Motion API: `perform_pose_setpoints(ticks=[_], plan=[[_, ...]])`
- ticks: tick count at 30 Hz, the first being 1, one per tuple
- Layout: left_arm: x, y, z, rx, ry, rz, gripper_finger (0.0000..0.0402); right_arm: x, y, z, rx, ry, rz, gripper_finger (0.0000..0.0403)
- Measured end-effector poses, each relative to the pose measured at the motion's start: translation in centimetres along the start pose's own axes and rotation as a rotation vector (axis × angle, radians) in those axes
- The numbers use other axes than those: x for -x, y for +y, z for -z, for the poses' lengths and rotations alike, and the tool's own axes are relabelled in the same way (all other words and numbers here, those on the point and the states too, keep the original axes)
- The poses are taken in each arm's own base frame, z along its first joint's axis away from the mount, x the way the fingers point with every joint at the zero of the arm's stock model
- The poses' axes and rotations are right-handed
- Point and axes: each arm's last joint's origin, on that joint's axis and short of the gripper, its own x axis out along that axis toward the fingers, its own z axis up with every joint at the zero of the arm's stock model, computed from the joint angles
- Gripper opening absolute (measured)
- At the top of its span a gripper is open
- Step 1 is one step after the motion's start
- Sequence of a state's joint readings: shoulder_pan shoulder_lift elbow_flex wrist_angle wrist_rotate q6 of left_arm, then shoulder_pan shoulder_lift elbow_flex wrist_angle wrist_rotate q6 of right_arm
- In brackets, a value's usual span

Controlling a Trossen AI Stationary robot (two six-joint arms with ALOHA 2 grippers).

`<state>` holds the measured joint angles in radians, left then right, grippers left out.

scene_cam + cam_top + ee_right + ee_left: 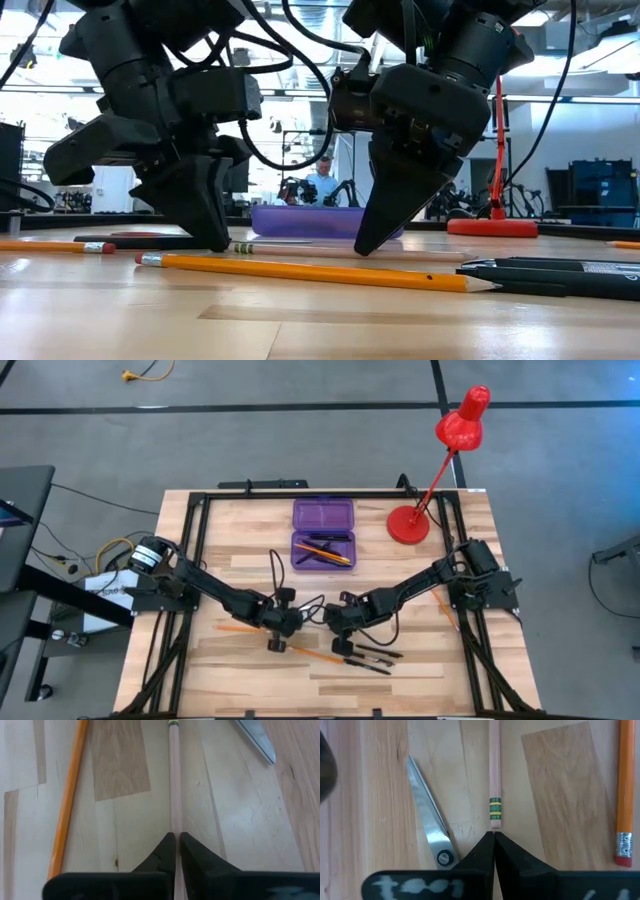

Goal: Pick & place school supplies into a supply box
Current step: Put the light brown pencil into the purple supply box

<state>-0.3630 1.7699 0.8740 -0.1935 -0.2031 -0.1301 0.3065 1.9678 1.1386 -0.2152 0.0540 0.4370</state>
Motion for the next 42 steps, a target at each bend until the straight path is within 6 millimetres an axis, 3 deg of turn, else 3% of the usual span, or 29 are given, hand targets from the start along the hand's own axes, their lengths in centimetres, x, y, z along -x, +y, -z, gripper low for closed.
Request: perform_pose_setpoints(ticks=[13,27,34,42], plan=[[-0.3,1.3,-0.4,0.038,-0.026,0.092,0.0004,-0.1,-0.1,-0.2,-0.007,-0.019,-0.013,0.0004],[-0.4,1.1,-0.6,0.037,-0.038,0.132,0.0076,-0.1,-0.2,-0.4,-0.019,-0.041,-0.010,0.0027],[-0.4,1.1,-0.5,0.047,-0.023,0.143,0.0063,-0.1,-0.2,-0.5,-0.038,-0.043,-0.010,0.0003],[-0.3,1.0,-0.4,0.093,-0.010,0.134,0.0043,-0.1,-0.1,-0.5,-0.039,-0.043,-0.018,0.0008]])
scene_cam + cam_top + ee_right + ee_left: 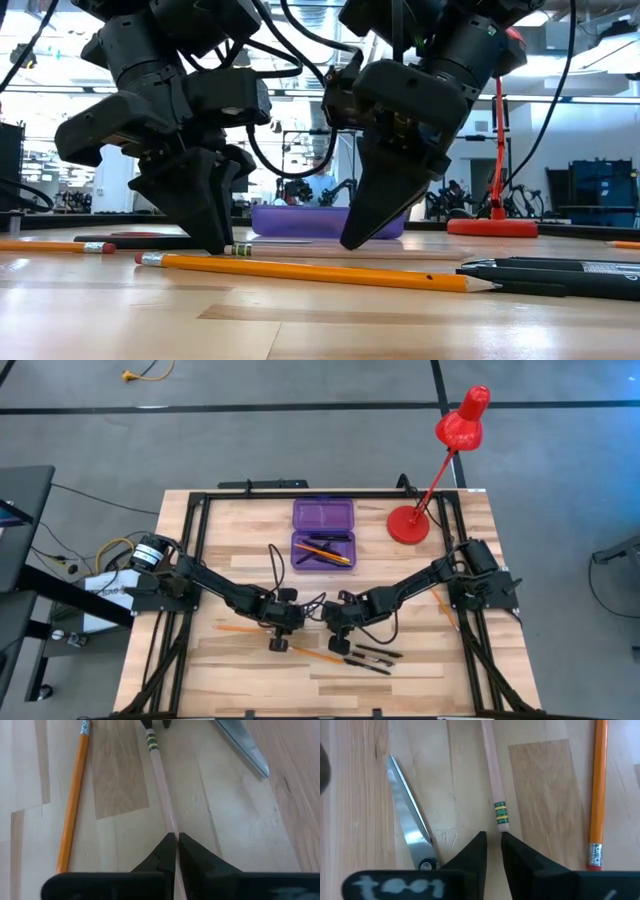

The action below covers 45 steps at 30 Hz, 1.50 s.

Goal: Pick & place school supplies into a supply box
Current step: Put the light brown pencil into the purple supply box

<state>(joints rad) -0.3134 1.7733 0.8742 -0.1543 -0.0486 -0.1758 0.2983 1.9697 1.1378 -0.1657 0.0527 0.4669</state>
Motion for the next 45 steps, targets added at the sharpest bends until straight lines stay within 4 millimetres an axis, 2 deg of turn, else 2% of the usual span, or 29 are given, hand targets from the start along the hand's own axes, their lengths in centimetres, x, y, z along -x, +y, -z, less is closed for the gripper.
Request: perform_pose_setpoints(ticks=[4,11,16,21,30,36,45], plan=[[0.0,0.0,0.0,0.006,0.002,-0.002,0.0039,0.0,0.6,-0.3,0.033,-0.045,-0.029,0.0022],[0.0,0.0,0.0,0.022,0.003,-0.006,0.0038,0.0,0.5,-0.4,0.033,-0.049,-0.031,0.0075],[0.0,0.0,-0.1,0.031,-0.015,-0.008,0.0038,-0.4,0.4,0.0,0.035,-0.017,-0.017,0.0083],[0.0,0.0,-0.1,0.032,-0.025,-0.011,0.0038,-1.6,0.6,0.6,0.005,0.012,-0.016,0.0077],[0.0,0.0,-0.2,0.065,-0.038,-0.018,0.0038,-2.8,0.8,0.1,-0.020,0.026,0.010,0.0051],[-0.1,0.1,-0.4,0.101,-0.065,-0.046,0.0038,-3.0,0.8,-0.1,-0.022,0.047,0.012,0.0008],[-0.1,0.2,-0.5,0.148,-0.084,-0.093,0.0038,-2.7,0.8,-0.4,0.001,-0.008,0.042,0.0002]])
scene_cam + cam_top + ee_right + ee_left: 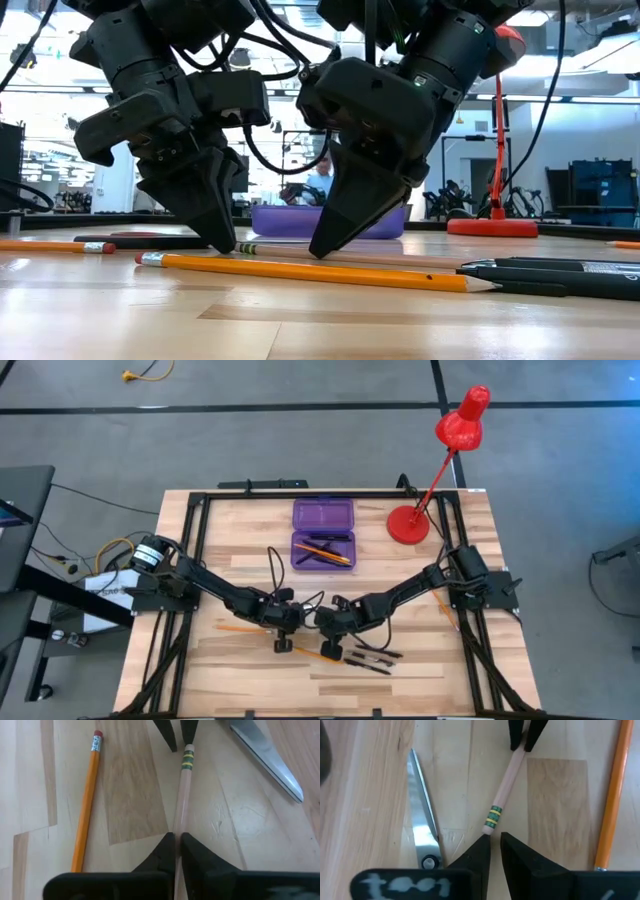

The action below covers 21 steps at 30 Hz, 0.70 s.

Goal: Pick & place school supplies into a supply box
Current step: Put the light brown pencil into the purple supply box

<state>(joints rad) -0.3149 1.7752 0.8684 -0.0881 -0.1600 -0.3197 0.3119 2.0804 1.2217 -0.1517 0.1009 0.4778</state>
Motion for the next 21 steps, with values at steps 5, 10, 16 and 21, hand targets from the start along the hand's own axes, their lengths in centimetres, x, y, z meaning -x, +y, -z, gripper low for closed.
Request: perform_pose_setpoints(ticks=[5,10,16,21], plan=[[0.0,0.0,0.0,0.007,-0.003,-0.009,0.0038,0.2,0.2,-0.1,0.015,-0.024,0.012,0.0001],[0.0,0.0,-0.1,0.002,-0.018,-0.031,0.0027,0.2,0.8,0.2,0.033,-0.039,0.026,0.0001],[-0.1,0.1,-0.3,0.001,-0.045,-0.051,0.0006,0.3,1.4,0.3,0.045,-0.065,0.045,0.0001],[0.2,-0.2,-1.4,-0.005,-0.125,-0.012,0.0001,0.3,1.8,0.2,0.050,-0.102,0.047,0.0003]])
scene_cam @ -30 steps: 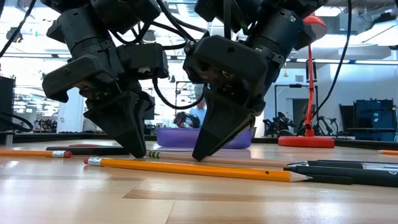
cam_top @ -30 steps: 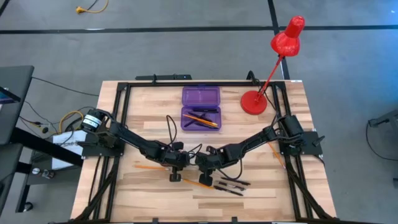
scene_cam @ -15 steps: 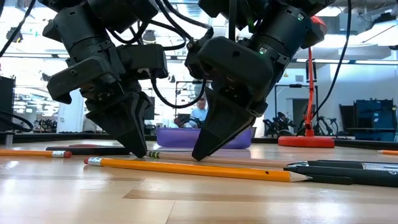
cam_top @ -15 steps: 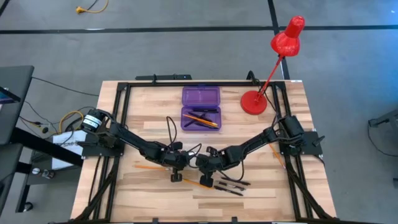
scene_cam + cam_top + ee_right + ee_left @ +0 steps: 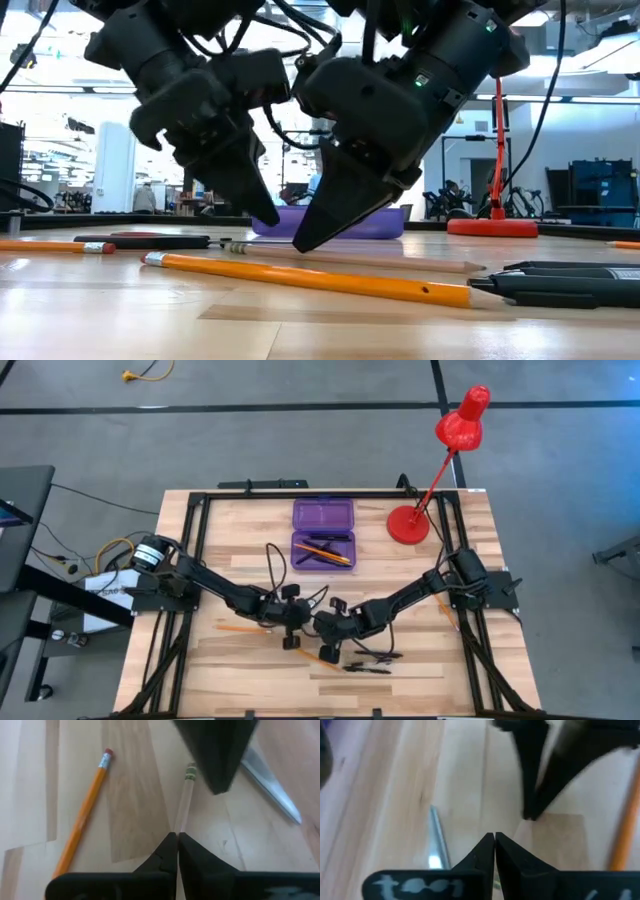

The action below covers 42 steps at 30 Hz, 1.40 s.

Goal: Pick & place school supplies into a supply box
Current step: Put the light brown pencil into the purple supply box

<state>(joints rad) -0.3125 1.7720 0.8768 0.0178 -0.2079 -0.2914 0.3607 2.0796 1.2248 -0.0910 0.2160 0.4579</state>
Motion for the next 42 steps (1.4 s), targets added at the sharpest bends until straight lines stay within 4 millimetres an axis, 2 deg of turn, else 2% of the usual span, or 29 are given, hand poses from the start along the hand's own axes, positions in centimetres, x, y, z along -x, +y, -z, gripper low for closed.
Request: perform_pose_setpoints(ticks=[5,13,19,28,34,38,42], plan=[[-0.1,-0.1,0.1,-0.005,0.002,0.031,0.0000,-0.1,-0.1,-0.1,-0.010,-0.020,0.014,0.0002],[0.0,0.2,1.0,-0.040,0.094,-0.013,0.0001,0.1,-0.2,-0.1,-0.008,-0.011,0.021,0.0001],[0.1,0.6,1.7,-0.060,0.155,-0.081,0.0002,1.3,-0.7,-0.2,0.028,0.016,0.080,0.0001],[0.5,1.7,1.0,-0.042,0.141,-0.073,0.0002,3.1,-1.9,-1.8,0.061,-0.003,0.108,0.0000],[0.4,1.8,1.0,-0.056,0.161,-0.003,0.0002,3.2,-2.1,-1.6,0.095,0.071,-0.001,0.0003],[1.0,1.5,0.6,-0.055,0.151,0.059,0.0002,3.4,-0.6,-1.7,0.173,0.049,-0.171,0.0018],[2.5,1.5,0.0,-0.074,0.125,0.065,0.0002,3.5,0.3,-1.3,0.199,0.060,-0.195,0.0050]])
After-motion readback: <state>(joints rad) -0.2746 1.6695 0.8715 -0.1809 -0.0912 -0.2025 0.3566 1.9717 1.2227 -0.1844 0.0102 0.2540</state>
